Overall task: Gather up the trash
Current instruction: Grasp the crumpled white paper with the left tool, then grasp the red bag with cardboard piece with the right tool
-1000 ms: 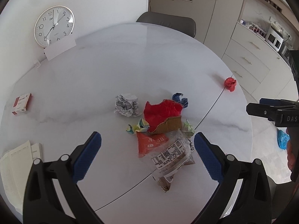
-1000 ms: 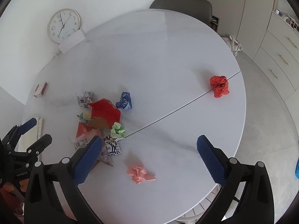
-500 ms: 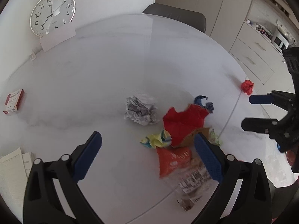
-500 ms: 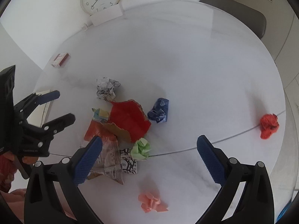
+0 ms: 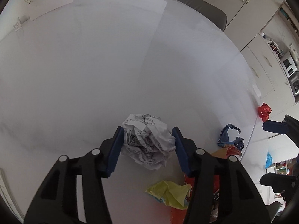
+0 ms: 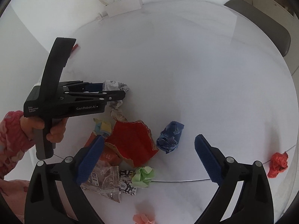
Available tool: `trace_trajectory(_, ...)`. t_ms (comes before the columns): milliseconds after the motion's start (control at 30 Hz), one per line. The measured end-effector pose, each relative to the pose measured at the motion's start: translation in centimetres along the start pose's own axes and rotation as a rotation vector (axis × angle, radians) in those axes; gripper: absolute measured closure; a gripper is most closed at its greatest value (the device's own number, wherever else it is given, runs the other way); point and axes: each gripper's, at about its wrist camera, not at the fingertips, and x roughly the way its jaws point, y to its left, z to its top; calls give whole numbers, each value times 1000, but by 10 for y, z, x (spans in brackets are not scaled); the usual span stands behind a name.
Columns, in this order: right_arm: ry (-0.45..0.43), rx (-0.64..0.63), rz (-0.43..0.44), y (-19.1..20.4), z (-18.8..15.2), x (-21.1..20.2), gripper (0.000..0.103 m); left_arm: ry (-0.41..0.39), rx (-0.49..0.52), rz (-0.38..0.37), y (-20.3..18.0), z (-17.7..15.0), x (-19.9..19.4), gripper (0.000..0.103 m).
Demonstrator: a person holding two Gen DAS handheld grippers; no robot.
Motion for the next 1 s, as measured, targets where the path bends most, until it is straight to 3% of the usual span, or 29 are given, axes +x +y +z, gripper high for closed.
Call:
trace_trajectory(133,45,-161,35,15,14,17,15,-40,-2,18,3,-2,-11,57)
trace_trajectory(367,208,-430,47,33,39,63,37,-117,-40,69,17,-16,-61,57)
trace_trajectory(433,263,-503,55,41,42,74,48,-133,-43,82,21,-21,-77,57)
trace_trajectory(500,305,-547,59,47,44,82,69,-146,-57,90,23,-30,-92,57)
trace_trajectory(600,347,-593,66,55,44,90,85,-144,-74,109,27,-41,-107,57)
trace_trajectory(767,317,-551,65,54,48,74,91,-161,-75,123,26,-59,-130,57)
trace_trajectory(1000,117,-292,30,25,38,7,95,-212,-30,100,5,-72,-160,57)
